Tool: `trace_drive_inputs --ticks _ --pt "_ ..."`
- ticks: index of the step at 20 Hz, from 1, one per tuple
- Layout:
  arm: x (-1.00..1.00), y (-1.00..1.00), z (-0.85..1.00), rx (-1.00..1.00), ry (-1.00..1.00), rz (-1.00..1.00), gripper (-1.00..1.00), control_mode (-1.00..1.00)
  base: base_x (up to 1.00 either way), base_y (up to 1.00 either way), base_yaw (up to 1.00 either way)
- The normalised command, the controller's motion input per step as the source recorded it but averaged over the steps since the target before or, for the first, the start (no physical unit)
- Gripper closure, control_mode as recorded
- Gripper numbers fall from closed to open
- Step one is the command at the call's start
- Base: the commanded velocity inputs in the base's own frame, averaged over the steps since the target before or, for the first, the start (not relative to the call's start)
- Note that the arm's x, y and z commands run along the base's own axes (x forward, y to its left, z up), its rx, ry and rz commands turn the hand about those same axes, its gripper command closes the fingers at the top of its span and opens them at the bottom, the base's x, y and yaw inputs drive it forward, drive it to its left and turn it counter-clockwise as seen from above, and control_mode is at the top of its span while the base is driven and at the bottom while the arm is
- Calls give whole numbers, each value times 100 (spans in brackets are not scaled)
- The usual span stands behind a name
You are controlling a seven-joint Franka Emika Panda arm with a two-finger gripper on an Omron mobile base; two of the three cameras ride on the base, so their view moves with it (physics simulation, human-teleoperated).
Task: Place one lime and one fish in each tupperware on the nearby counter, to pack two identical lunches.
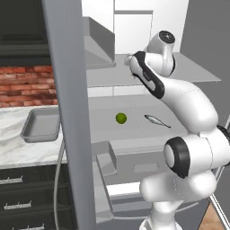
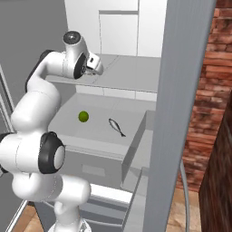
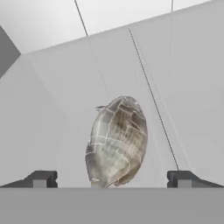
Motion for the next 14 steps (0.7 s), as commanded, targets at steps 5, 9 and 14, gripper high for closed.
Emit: trace_drive_inputs --ticks 5,9,14 --pt "89 0 -2 -1 1 0 -100 -100 0 0 0" --pt "80 0 -11 0 9 1 -100 -100 0 0 0" --pt "-42 15 -51 -1 13 0 -100 -100 0 0 0"
